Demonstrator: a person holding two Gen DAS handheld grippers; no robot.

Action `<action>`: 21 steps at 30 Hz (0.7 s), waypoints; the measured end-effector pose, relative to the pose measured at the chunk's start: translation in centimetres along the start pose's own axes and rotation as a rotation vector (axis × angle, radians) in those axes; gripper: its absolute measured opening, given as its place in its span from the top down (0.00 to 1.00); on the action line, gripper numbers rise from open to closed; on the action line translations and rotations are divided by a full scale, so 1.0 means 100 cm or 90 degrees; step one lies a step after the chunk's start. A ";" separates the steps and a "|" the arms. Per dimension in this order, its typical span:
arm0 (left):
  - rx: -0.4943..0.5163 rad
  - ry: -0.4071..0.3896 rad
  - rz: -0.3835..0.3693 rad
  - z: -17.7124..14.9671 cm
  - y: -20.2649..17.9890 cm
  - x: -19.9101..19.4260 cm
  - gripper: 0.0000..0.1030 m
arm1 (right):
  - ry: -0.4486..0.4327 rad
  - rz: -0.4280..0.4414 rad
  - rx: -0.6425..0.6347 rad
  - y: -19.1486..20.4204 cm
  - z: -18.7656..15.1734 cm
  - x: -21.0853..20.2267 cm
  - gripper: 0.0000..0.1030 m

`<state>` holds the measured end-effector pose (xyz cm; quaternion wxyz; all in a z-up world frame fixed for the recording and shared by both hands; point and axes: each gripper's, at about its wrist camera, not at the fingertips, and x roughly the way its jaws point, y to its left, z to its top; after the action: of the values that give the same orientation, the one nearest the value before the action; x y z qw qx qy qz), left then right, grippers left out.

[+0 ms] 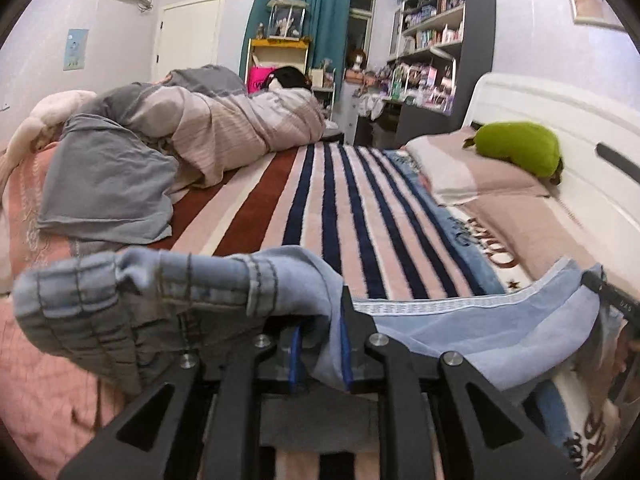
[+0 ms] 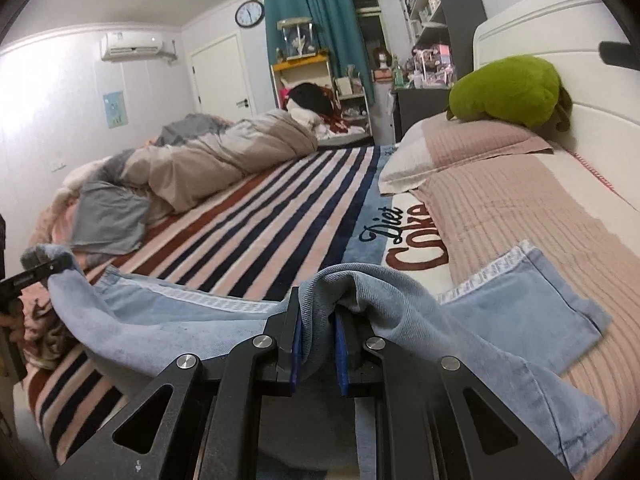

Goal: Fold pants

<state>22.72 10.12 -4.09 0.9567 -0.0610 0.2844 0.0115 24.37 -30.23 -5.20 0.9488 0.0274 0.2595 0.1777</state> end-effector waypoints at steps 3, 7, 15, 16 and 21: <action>0.005 0.025 0.011 0.002 0.000 0.025 0.85 | 0.025 -0.003 -0.006 -0.005 0.005 0.027 0.92; 0.006 0.056 0.024 0.002 0.002 0.056 0.84 | 0.060 -0.005 -0.009 -0.014 0.009 0.060 0.92; -0.005 0.100 0.076 -0.009 0.009 0.094 0.52 | 0.113 -0.015 -0.039 -0.020 -0.005 0.101 0.86; -0.005 0.095 0.084 -0.010 0.009 0.093 0.50 | 0.119 -0.013 -0.037 -0.020 -0.007 0.103 0.84; 0.002 0.075 0.091 -0.002 0.012 0.077 0.44 | 0.124 0.003 -0.037 -0.016 -0.004 0.094 0.59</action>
<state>29.01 11.14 -8.61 0.9351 -0.0395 0.3440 0.0758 32.26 -28.41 -10.30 0.9192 -0.0168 0.3450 0.1889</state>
